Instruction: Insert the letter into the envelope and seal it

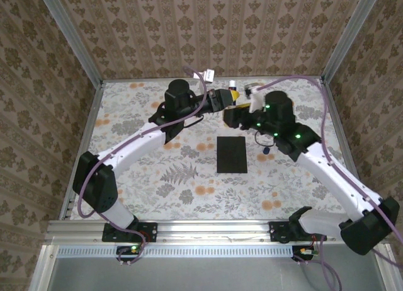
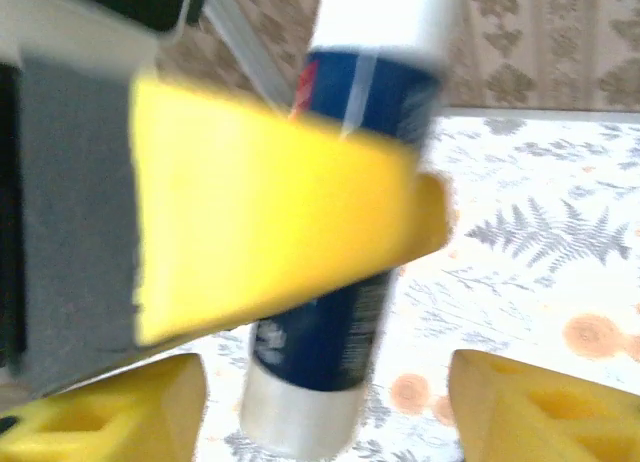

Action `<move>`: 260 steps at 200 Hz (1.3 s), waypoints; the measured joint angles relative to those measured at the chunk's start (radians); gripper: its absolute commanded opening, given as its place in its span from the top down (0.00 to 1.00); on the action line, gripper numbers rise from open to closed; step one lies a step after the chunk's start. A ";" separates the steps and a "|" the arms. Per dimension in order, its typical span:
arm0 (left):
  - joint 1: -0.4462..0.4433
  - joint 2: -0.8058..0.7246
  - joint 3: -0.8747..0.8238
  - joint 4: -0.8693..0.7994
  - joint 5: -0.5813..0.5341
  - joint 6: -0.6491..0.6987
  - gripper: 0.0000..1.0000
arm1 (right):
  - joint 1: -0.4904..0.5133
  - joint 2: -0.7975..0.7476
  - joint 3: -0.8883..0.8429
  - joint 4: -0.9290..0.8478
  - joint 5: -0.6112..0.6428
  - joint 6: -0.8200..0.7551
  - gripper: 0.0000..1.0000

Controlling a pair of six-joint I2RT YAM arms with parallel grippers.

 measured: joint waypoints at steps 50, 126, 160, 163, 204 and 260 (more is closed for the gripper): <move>0.051 0.055 -0.039 0.372 0.176 -0.142 1.00 | -0.264 -0.054 -0.098 0.292 -0.485 0.270 0.25; 0.048 0.103 -0.037 0.598 0.272 -0.243 1.00 | -0.272 0.047 -0.195 0.624 -0.697 0.512 0.37; 0.048 0.105 -0.036 0.634 0.272 -0.267 1.00 | -0.240 0.064 -0.198 0.698 -0.697 0.544 0.42; 0.048 0.106 -0.035 0.638 0.272 -0.271 1.00 | -0.237 0.066 -0.198 0.705 -0.697 0.546 0.43; 0.048 0.125 -0.033 0.671 0.271 -0.301 1.00 | -0.204 0.089 -0.198 0.756 -0.696 0.563 0.50; 0.049 0.136 -0.033 0.678 0.262 -0.319 1.00 | -0.190 0.106 -0.196 0.788 -0.696 0.569 0.64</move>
